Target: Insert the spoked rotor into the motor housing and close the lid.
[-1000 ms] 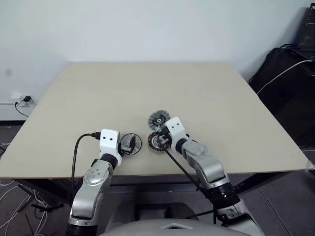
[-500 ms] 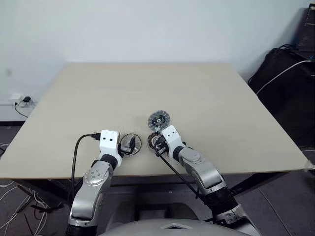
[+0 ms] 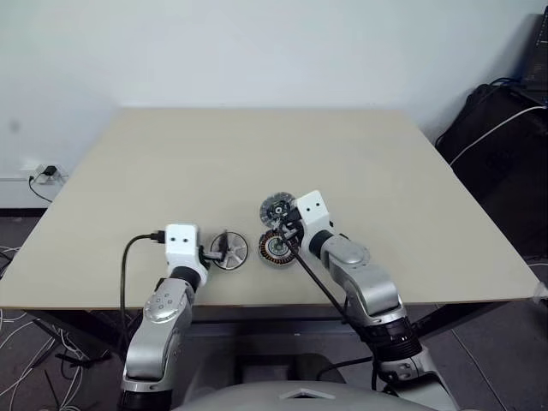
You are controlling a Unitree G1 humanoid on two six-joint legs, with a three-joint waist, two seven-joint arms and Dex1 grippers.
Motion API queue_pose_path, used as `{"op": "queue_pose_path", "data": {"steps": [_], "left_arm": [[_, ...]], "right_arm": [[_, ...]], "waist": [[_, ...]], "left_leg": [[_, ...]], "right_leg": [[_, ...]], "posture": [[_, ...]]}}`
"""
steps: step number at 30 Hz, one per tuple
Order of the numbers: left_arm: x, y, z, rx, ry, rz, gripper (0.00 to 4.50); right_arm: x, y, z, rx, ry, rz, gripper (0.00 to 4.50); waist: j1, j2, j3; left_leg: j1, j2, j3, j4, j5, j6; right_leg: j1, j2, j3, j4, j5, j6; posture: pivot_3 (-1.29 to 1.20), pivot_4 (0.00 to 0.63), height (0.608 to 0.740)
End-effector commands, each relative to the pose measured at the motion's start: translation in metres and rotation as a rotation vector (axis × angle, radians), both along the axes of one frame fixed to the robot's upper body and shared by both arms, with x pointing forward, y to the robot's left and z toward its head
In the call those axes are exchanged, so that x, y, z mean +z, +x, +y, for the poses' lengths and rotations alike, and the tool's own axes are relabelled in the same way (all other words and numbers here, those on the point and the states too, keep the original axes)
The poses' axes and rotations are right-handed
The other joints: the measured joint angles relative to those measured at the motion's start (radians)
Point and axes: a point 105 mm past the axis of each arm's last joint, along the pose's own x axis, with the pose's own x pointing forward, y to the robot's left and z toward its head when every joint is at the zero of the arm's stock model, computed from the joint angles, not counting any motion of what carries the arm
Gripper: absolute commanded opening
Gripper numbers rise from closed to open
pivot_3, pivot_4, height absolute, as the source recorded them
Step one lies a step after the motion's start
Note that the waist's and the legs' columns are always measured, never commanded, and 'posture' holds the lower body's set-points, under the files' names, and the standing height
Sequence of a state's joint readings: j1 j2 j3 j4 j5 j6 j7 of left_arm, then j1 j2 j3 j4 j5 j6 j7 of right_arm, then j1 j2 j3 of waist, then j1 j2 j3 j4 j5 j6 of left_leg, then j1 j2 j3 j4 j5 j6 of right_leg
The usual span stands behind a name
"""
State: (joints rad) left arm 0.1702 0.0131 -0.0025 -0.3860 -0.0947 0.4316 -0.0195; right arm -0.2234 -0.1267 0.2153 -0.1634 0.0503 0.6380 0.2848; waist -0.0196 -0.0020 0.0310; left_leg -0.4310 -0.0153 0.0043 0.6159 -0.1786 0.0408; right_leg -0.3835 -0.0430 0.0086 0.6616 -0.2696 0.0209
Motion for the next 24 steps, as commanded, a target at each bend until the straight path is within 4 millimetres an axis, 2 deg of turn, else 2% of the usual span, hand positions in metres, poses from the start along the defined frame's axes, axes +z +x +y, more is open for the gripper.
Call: {"op": "queue_pose_path", "data": {"steps": [1,4,8,13,24], "left_arm": [[0.008,0.006,0.024,0.159,-0.086,-0.043,4.5],[-0.005,0.004,0.024,0.16,-0.193,0.01,4.5],[-0.02,-0.001,0.007,0.014,-0.312,0.096,4.5],[-0.027,-0.007,-0.006,-0.099,-0.432,0.185,4.5],[-0.04,-0.01,-0.013,-0.06,-0.451,0.281,4.5]], "right_arm": [[0.017,0.002,-0.003,-0.004,0.012,-0.063,0.04],[0.012,-0.002,-0.004,-0.001,0.0,-0.052,0.04],[0.008,-0.006,-0.002,0.0,0.001,-0.037,0.04],[0.007,-0.007,-0.001,0.0,-0.001,-0.034,0.04],[0.006,-0.008,-0.003,-0.017,0.0,-0.025,0.04]], "waist": [[0.002,0.0,0.0],[0.003,-0.001,0.0],[0.005,-0.001,0.0],[-0.003,-0.002,0.001],[-0.003,-0.002,0.001]], "left_leg": [[0.0,0.0,0.0,0.0,0.0,0.0],[0.0,0.0,0.0,0.001,0.0,0.0],[0.0,0.0,0.001,0.002,0.0,0.001],[0.0,0.0,0.0,0.004,-0.001,0.002],[0.0,0.0,0.0,0.004,-0.001,0.002]], "right_leg": [[0.0,0.0,0.0,0.0,0.0,0.0],[0.001,0.001,-0.001,0.0,-0.001,0.001],[0.002,0.001,-0.001,0.0,-0.001,0.001],[0.002,0.0,-0.001,0.0,-0.002,0.004],[0.002,-0.001,-0.001,0.0,0.0,0.001]], "posture": [[0.0,0.0,0.74],[0.0,0.0,0.74],[0.0,0.0,0.74],[0.0,0.0,0.74],[0.0,0.0,0.74]]}}
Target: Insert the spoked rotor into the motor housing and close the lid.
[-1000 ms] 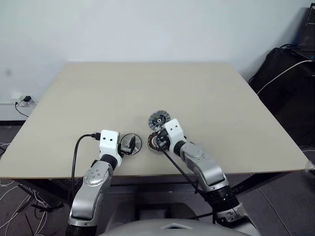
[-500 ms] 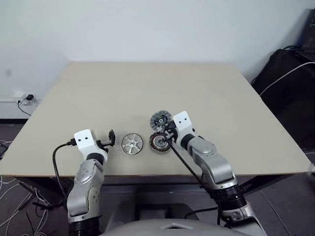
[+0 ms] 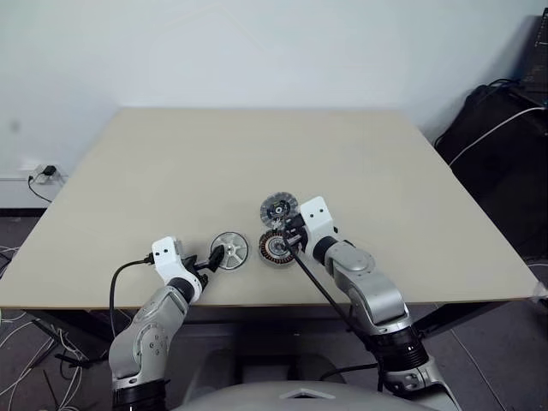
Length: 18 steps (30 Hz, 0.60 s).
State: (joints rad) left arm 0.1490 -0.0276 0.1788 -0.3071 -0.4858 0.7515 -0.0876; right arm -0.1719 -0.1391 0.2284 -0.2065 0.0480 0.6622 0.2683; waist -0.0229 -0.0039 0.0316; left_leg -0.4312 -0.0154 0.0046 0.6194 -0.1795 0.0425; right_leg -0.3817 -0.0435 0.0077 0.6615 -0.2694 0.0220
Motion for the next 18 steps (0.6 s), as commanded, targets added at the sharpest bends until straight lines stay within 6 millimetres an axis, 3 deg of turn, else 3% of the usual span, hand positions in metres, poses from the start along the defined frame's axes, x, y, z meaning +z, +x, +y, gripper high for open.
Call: {"op": "queue_pose_path", "data": {"steps": [1,18], "left_arm": [[0.006,0.005,-0.009,-0.007,-0.017,-0.02,4.5],[0.003,0.009,-0.032,-0.009,-0.164,0.02,4.5]], "right_arm": [[0.015,0.002,0.001,-0.002,0.017,-0.053,0.04],[0.012,0.002,0.001,-0.008,0.013,-0.043,0.04]], "waist": [[0.0,0.0,0.0],[-0.001,0.0,0.0]], "left_leg": [[0.0,0.0,0.0,0.0,0.0,0.0],[0.0,0.0,0.0,-0.001,0.0,0.0]], "right_leg": [[0.0,0.0,0.0,0.0,0.0,0.0],[-0.001,0.0,0.0,0.0,0.0,0.001]], "posture": [[0.0,0.0,0.74],[0.0,0.0,0.74]]}}
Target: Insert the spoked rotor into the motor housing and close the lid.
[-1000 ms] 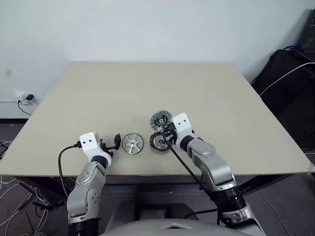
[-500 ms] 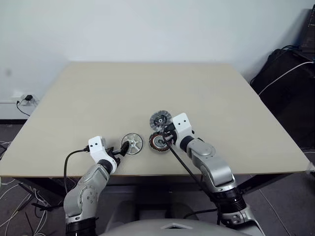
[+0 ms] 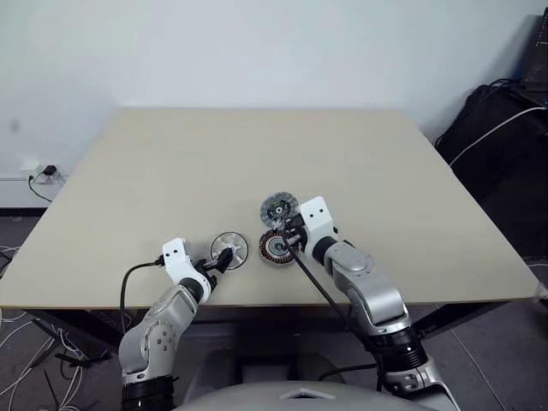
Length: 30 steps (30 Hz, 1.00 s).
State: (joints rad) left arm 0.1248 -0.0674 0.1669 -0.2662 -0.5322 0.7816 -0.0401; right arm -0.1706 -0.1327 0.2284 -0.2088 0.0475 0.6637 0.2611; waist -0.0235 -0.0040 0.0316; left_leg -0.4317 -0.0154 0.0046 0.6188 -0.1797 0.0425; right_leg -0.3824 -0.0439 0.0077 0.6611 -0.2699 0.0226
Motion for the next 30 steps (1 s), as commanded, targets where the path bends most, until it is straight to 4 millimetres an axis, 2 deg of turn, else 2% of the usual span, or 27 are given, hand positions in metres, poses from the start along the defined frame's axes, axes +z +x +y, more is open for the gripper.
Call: {"op": "queue_pose_path", "data": {"steps": [1,6,13,24,27,30], "left_arm": [[0.012,0.008,-0.02,-0.004,-0.121,-0.04,4.5],[0.021,0.011,-0.028,-0.008,-0.214,-0.065,4.5],[0.022,0.013,-0.03,0.04,-0.301,-0.051,4.5],[0.012,0.025,-0.037,0.188,-0.612,0.052,4.5],[0.013,0.029,-0.046,0.186,-0.677,0.061,3.93],[0.013,0.029,-0.052,0.168,-0.702,0.073,3.0]], "right_arm": [[0.012,0.002,0.001,-0.001,0.009,-0.042,0.04],[0.012,0.002,0.002,0.0,0.009,-0.041,0.04],[0.011,0.002,0.003,0.001,0.011,-0.037,0.04],[0.012,0.003,0.004,0.004,0.011,-0.041,0.04],[0.013,0.004,0.003,0.005,0.007,-0.044,0.0],[0.014,0.003,0.002,0.003,0.004,-0.047,0.0]], "waist": [[0.0,0.0,0.0],[0.0,0.0,0.0],[0.0,0.0,0.0],[0.006,0.0,0.0],[0.01,0.0,0.0],[0.012,-0.001,0.0]], "left_leg": [[0.0,0.0,0.0,0.0,0.0,0.0],[0.0,0.0,0.0,0.0,0.0,0.0],[0.0,0.0,0.0,0.0,0.0,0.0],[0.0,0.0,0.0,0.0,0.0,0.0],[0.001,-0.001,0.0,0.0,0.0,0.0],[0.0,-0.001,0.0,0.001,0.0,0.0]], "right_leg": [[0.0,0.0,0.0,0.0,0.0,0.0],[0.0,0.0,0.0,0.0,0.0,0.0],[0.0,0.0,0.0,0.0,0.0,0.0],[0.0,0.0,0.0,0.0,0.0,0.0],[0.001,0.0,0.0,0.0,0.0,0.0],[0.001,0.0,-0.001,0.0,0.0,0.0]], "posture": [[0.0,0.0,0.74],[0.0,0.0,0.74],[0.0,0.0,0.74],[0.0,0.0,0.74],[0.0,0.0,0.74],[0.0,0.0,0.74]]}}
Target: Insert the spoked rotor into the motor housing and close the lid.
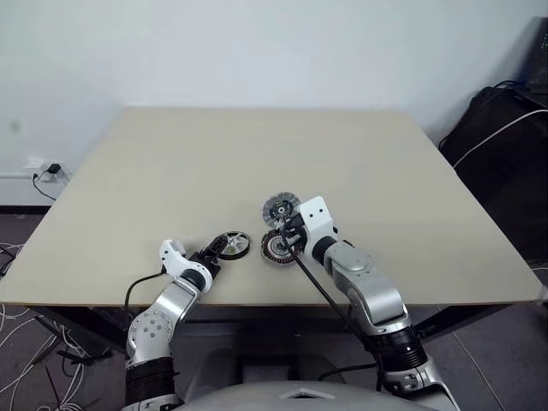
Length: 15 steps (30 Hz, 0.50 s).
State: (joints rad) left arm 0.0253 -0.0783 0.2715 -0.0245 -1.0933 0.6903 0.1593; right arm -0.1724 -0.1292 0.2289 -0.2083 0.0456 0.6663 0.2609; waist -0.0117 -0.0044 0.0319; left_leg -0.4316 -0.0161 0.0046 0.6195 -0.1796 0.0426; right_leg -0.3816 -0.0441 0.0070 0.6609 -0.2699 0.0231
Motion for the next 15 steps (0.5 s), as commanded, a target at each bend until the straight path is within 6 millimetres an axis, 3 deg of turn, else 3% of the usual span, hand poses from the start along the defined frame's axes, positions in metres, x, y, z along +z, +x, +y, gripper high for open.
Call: {"op": "queue_pose_path", "data": {"steps": [1,8,12,15], "left_arm": [[0.018,0.008,-0.05,-0.022,-0.207,-0.04,2.63],[0.012,0.004,-0.046,-0.025,-0.186,-0.003,0.43],[0.008,0.0,-0.034,0.007,-0.142,0.004,0.43],[0.022,0.002,-0.014,0.096,-0.119,-0.099,0.43]], "right_arm": [[0.014,0.003,0.001,0.002,0.003,-0.048,0.0],[0.014,0.003,-0.001,-0.003,0.0,-0.048,0.0],[0.013,0.003,0.0,-0.001,0.002,-0.045,0.0],[0.014,0.002,0.0,-0.002,0.003,-0.046,0.0]], "waist": [[0.0,0.0,0.0],[-0.001,0.0,-0.001],[-0.003,0.0,0.0],[-0.011,0.0,0.0]], "left_leg": [[0.0,0.0,0.0,0.0,0.0,0.0],[-0.001,0.0,0.0,0.0,0.0,0.0],[0.0,0.0,0.0,0.0,0.0,0.0],[0.0,0.0,0.0,0.0,0.0,0.0]], "right_leg": [[0.0,0.0,0.0,0.0,0.0,0.0],[0.0,0.0,0.0,-0.001,0.001,-0.002],[0.0,0.0,0.0,-0.001,0.001,-0.002],[0.0,0.0,0.0,-0.001,0.001,-0.002]], "posture": [[0.0,0.0,0.74],[0.0,0.0,0.74],[0.0,0.0,0.74],[0.0,0.0,0.74]]}}
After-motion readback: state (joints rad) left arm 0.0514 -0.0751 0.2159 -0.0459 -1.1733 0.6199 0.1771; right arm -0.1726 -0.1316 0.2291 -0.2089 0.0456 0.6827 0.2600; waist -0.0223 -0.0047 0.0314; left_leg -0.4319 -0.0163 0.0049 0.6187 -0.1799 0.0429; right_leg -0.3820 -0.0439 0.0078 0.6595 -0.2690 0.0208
